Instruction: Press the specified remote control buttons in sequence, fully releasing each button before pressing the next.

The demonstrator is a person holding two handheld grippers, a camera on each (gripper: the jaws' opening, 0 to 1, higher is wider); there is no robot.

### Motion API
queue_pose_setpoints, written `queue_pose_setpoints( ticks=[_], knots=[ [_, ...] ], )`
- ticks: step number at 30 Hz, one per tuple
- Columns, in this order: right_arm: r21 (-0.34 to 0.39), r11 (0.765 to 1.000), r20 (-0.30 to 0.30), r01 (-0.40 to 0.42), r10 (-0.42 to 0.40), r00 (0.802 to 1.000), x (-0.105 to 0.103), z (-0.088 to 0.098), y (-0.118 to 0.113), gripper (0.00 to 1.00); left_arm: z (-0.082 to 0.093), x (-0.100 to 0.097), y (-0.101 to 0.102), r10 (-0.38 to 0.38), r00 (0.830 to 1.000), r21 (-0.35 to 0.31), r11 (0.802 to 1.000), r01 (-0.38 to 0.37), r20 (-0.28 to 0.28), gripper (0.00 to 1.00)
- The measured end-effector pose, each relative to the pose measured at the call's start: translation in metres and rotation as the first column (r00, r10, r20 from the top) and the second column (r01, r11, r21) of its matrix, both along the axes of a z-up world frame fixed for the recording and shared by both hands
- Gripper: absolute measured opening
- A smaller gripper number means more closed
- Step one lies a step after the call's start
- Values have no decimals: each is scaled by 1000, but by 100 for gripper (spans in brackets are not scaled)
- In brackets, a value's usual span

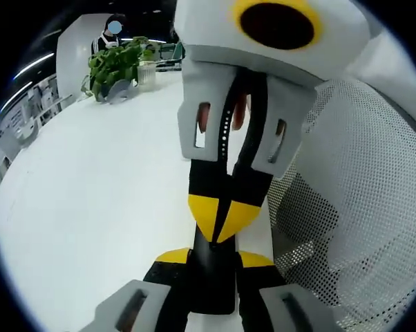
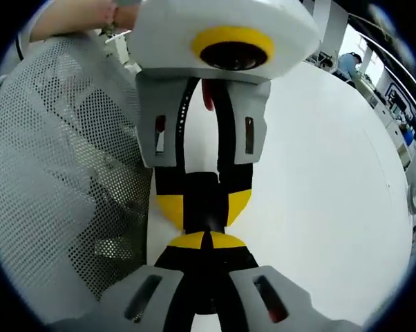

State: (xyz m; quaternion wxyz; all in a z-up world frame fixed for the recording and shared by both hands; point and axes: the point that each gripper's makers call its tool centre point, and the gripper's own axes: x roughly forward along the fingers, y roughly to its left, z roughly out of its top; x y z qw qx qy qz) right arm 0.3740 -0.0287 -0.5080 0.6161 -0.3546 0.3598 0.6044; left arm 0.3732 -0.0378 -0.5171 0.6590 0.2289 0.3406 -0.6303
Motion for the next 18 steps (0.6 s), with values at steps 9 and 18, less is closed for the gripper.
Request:
queue_pose_setpoints(
  ticks=[9, 18],
  knots=[
    [-42, 993, 32, -113, 114, 993, -2, -1, 3, 0, 0, 0, 1, -2, 1000, -1, 1000, 2, -1, 24],
    [-50, 991, 55, -126, 129, 990, -3, -2, 3, 0, 1, -2, 1, -13, 1000, 6, 1000, 13, 4, 24]
  ],
)
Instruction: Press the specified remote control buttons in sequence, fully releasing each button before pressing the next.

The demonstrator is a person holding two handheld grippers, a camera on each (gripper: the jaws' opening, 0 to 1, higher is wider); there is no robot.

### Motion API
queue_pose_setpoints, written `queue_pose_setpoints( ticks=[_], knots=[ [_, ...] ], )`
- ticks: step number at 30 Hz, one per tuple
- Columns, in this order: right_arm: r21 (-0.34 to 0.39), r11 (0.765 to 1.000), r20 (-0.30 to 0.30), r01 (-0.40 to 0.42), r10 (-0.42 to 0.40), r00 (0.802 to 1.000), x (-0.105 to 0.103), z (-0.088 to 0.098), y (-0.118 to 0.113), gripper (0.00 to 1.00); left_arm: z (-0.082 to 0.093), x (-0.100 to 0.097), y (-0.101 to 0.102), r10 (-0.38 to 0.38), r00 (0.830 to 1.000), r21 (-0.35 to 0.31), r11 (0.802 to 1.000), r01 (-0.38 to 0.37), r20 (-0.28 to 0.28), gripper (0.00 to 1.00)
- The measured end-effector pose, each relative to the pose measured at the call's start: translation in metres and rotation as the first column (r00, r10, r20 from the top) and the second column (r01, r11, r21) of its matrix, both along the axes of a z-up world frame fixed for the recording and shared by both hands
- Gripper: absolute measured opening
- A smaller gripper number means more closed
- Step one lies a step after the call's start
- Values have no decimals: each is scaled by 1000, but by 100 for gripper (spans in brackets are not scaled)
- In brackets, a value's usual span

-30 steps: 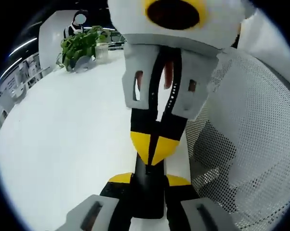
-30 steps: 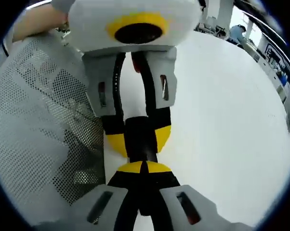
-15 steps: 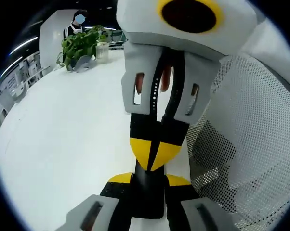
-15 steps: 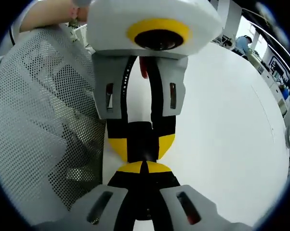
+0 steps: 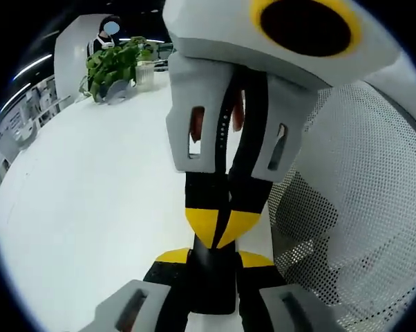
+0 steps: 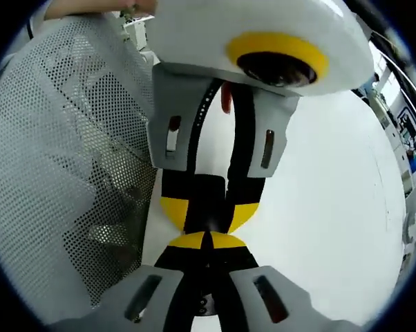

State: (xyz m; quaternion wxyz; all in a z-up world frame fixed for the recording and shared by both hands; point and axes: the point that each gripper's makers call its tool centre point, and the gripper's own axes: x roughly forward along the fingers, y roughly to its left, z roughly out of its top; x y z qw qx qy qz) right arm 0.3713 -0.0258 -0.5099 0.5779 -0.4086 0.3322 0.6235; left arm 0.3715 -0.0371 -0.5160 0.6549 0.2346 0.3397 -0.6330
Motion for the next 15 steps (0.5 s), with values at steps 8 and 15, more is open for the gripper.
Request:
queue_pose_setpoints(
  ticks=[8, 15],
  knots=[
    [134, 975, -187, 178, -151, 971, 2, 2, -4, 0, 0, 0, 0, -1, 1000, 3, 1000, 1, 7, 24],
    [111, 976, -156, 189, -171, 973, 9, 2, -21, 8, 0, 0, 0, 1, 1000, 2, 1000, -1, 5, 24]
  ],
)
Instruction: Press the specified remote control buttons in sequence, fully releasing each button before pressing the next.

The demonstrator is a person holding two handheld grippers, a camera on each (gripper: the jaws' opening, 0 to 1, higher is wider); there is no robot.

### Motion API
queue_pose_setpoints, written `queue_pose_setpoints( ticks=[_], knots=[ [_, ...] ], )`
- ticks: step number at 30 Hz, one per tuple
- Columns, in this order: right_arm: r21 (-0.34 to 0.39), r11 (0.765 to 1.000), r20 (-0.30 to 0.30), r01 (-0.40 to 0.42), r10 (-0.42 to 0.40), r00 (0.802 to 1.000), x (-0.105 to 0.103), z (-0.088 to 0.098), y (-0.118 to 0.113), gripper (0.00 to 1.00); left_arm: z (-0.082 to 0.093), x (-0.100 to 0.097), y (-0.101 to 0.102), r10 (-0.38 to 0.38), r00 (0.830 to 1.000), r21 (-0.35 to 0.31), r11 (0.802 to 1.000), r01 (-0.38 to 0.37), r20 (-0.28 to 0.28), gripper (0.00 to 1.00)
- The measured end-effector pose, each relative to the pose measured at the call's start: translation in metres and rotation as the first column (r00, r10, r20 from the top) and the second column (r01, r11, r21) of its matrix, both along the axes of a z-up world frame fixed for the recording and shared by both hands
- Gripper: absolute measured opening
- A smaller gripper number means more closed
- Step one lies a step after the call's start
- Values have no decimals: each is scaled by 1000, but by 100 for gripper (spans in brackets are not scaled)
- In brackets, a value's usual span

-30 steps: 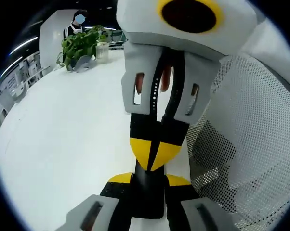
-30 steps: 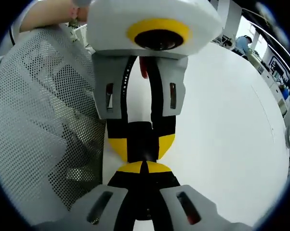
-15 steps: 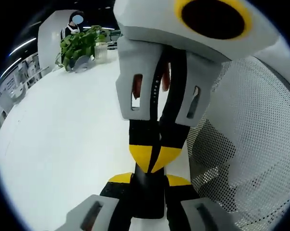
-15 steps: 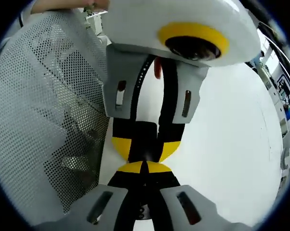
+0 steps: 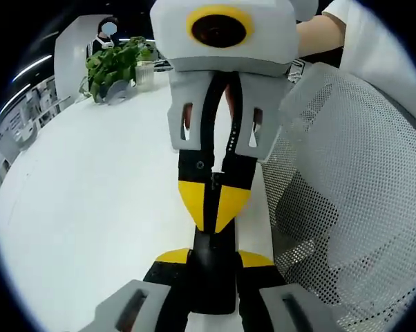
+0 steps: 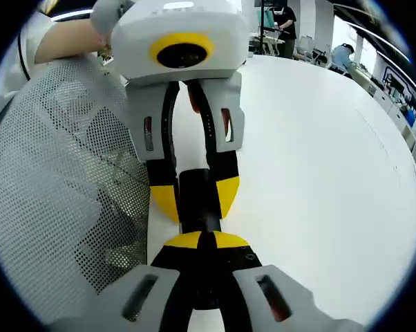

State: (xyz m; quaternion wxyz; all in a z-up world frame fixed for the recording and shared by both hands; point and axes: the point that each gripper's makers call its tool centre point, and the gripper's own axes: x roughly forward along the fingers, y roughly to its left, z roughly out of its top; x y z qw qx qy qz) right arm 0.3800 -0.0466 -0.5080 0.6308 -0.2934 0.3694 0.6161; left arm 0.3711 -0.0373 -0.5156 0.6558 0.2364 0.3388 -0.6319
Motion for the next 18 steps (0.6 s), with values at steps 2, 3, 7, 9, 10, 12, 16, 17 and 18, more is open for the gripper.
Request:
queue_pose_setpoints(
  ticks=[2, 3, 7, 9, 10, 12, 16, 17, 18],
  knots=[
    [-7, 1000, -13, -5, 5, 1000, -2, 0, -4, 12, 0, 0, 0, -1, 1000, 0, 1000, 1, 0, 24],
    [-5, 1000, -21, -3, 3, 1000, -3, 0, -5, 11, 0, 0, 0, 0, 1000, -1, 1000, 0, -1, 24],
    [-1, 1000, -15, 15, -15, 1000, -3, -1, -8, 17, -1, 1, 0, 0, 1000, -1, 1000, 0, 0, 24],
    [-3, 1000, -28, 23, -23, 999, -4, -2, -9, 18, 0, 0, 0, 0, 1000, -2, 1000, 0, 1, 24],
    [-1, 1000, -23, 29, -29, 999, -4, -2, -10, 20, 0, 0, 0, -1, 1000, -2, 1000, 1, 2, 24],
    [-10, 1000, -44, 30, -30, 999, -7, -3, -12, 23, 0, 0, 0, -2, 1000, -3, 1000, 2, 2, 24],
    [-29, 1000, 7, 4, -4, 1000, -7, -10, -19, 25, 0, 0, 0, 0, 1000, -3, 1000, 0, -1, 24],
    [-25, 999, -11, 25, -26, 1000, -7, -9, -20, 25, 0, 0, 0, 0, 1000, -3, 1000, 0, 0, 24],
    [-20, 999, -14, 35, -35, 999, -7, -8, -21, 25, -1, 0, 0, 0, 1000, -3, 1000, 0, 0, 24]
  ],
)
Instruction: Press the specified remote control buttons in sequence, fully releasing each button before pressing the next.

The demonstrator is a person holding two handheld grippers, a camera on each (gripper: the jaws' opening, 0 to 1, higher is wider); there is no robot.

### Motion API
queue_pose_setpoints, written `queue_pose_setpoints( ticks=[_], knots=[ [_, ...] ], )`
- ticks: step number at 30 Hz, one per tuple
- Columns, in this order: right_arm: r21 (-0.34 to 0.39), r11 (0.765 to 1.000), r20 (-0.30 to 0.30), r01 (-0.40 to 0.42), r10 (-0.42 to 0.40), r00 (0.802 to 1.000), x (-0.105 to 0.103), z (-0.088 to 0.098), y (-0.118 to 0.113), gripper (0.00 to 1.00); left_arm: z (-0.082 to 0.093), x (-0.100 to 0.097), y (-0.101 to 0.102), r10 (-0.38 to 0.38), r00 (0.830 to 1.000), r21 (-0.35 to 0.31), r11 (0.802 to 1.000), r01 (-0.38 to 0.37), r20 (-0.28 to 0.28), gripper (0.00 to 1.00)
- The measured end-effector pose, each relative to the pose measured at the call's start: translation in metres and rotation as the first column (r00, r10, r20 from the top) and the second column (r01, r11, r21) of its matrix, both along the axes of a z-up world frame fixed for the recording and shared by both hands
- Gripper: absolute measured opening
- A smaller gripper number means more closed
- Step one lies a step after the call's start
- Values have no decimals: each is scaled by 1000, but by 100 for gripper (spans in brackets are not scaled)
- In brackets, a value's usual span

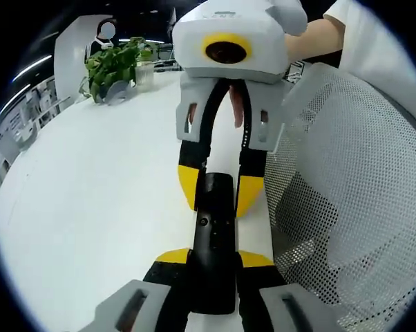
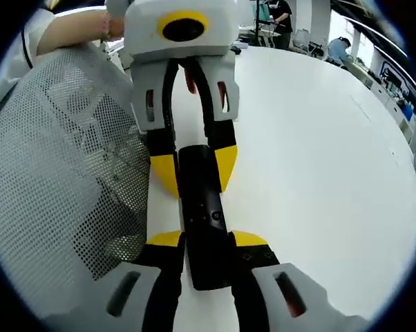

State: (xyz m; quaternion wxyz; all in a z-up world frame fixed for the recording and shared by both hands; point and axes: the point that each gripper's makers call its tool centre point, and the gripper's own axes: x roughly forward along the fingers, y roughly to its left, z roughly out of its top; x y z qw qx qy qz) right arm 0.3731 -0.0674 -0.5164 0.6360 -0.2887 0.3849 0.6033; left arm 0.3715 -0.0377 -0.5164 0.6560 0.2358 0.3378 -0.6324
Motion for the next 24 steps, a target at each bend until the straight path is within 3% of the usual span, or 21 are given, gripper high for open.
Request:
queue_pose_setpoints(
  ticks=[12, 17, 21, 24],
  knots=[
    [4, 998, 12, 59, -59, 998, 2, -1, -29, 26, -1, 1, 0, 6, 1000, -1, 1000, -6, 1, 24],
    [12, 998, 20, 65, -65, 998, 2, -1, -31, 26, -1, 1, 0, 10, 1000, 3, 1000, -10, 5, 24],
    [-17, 1000, 84, 11, -9, 996, 1, -4, -30, 25, -1, 0, -1, 13, 1000, 16, 1000, -13, 16, 25],
    [-23, 1000, 96, 4, -2, 995, 1, -5, -30, 25, -1, 0, -1, -5, 1000, 26, 1000, 4, 30, 25]
  ],
)
